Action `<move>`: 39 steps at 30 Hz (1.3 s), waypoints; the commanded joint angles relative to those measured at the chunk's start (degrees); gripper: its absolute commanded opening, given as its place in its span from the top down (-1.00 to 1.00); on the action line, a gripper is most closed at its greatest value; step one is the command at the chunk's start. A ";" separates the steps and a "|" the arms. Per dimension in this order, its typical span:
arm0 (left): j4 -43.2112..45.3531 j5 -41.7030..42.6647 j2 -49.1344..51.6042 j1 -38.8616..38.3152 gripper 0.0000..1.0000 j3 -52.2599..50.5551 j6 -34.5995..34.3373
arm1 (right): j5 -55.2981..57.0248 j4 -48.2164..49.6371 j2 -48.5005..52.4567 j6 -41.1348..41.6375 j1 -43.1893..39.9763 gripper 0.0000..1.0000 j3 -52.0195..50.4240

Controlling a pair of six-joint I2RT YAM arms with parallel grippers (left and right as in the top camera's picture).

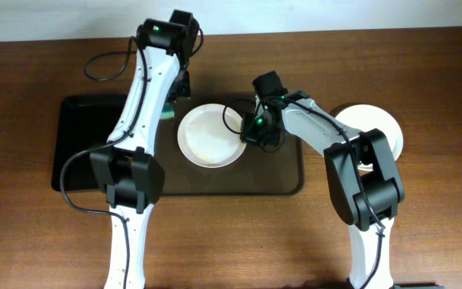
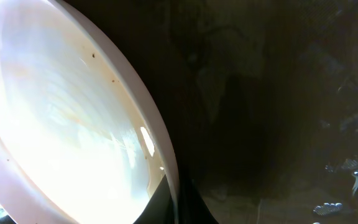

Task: Clean dirty plates on tray and stack at the side
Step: 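Scrub the held plate with the sponge in the left gripper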

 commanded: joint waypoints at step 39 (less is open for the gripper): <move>-1.68 11.69 0.39 -1.88 0.99 -4.50 2.60 | 5.70 -1.09 1.62 0.07 -0.85 0.92 -1.60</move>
